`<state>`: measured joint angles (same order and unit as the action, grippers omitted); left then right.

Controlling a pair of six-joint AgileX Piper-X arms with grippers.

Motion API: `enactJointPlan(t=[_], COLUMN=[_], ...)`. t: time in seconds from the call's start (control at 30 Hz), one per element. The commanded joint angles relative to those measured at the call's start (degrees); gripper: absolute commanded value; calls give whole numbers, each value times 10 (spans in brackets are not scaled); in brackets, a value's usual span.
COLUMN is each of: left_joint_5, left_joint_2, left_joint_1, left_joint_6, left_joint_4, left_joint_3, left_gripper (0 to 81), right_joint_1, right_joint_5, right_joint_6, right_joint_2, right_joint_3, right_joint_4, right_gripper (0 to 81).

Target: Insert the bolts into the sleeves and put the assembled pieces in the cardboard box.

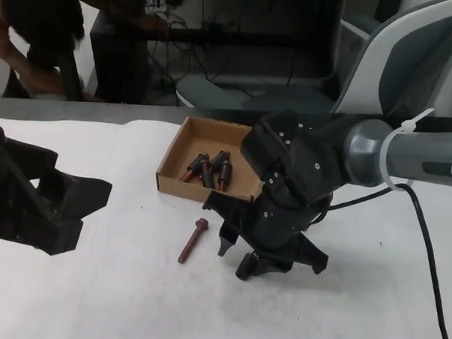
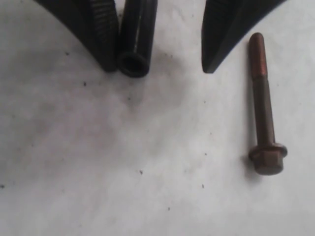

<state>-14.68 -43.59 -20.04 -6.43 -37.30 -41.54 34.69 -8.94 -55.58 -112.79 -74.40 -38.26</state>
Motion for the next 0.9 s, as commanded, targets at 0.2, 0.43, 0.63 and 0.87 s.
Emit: enactJointPlan(t=[0.2,0.43,0.63,0.87], left_joint_5=[34,36,36,47], left_joint_2=[6,6,11,19], left_joint_1=[1,1,1,1], left_joint_6=[-17,-17,-17,-17], left_joint_4=[7,7,3,-2], left_joint_3=[0,0,0,0], left_gripper=[617,617,617,617], right_joint_1=[-4,-4,-4,-4], right_joint_5=[4,0,-4,-24], right_joint_6=[21,33,48,58], right_joint_2=[-6,-6,-6,-14], right_joint_3=[-3,-3,-3,-3], right_joint_4=[-32,-37,-36,-39], right_gripper=[441,393,204,153])
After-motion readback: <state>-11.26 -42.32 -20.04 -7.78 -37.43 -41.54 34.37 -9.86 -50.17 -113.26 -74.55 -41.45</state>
